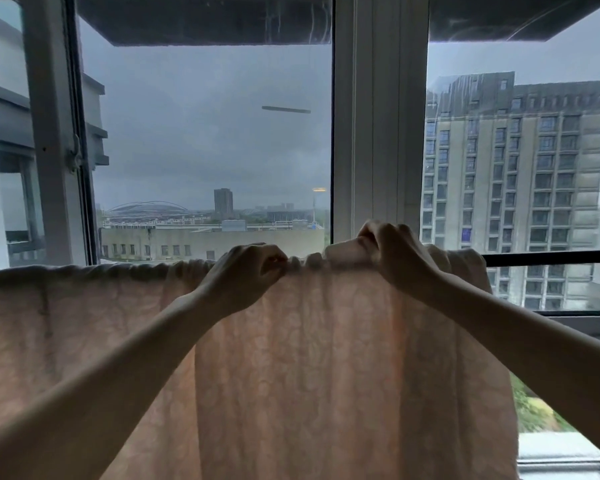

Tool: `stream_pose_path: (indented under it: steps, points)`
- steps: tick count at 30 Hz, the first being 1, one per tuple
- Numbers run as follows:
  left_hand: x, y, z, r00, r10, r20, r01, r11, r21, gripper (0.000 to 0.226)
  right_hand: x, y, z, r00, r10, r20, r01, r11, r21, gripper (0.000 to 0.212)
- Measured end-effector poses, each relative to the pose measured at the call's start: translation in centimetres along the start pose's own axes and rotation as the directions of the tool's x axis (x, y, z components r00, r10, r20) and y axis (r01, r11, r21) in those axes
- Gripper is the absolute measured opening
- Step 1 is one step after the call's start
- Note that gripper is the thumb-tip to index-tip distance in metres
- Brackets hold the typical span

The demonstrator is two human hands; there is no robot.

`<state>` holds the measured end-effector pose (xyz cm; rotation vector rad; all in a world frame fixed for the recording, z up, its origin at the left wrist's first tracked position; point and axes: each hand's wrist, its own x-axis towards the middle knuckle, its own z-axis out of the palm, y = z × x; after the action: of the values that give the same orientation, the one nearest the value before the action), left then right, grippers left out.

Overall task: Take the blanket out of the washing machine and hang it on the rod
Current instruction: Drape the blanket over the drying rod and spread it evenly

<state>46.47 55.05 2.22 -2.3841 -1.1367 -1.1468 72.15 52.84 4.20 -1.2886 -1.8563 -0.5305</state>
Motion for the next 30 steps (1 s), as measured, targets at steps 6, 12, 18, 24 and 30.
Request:
stream_pose_path:
  steps: [6,12,18,24,30]
  points:
    - [0.0,0.1,-0.4,0.998,-0.021,-0.055,0.016,0.996,-0.088,0.019,2.1,-5.4,3.3,0.998,-0.059,-0.019,0.061,0.985,0.163,0.012]
    - [-0.7,-1.0,-1.2,0.991,-0.102,-0.091,0.096,0.993,-0.063,0.014,1.6,-4.8,2.0,0.986,-0.150,0.068,0.132,0.966,0.221,0.010]
    - [-0.2,-1.2,-1.5,0.978,-0.163,-0.130,0.160,0.986,-0.036,0.009,-0.8,-0.7,0.3,0.979,-0.083,0.188,0.059,0.990,0.127,0.013]
    - [1.0,2.4,0.9,0.997,-0.043,-0.058,0.037,0.993,-0.108,0.015,-0.6,-1.3,0.9,0.995,-0.081,0.054,0.077,0.995,0.064,0.008]
    - [1.4,1.0,0.7,0.994,-0.083,-0.076,0.069,0.982,-0.175,0.016,-0.2,1.9,0.2,0.991,0.132,-0.007,-0.132,0.990,-0.041,0.011]
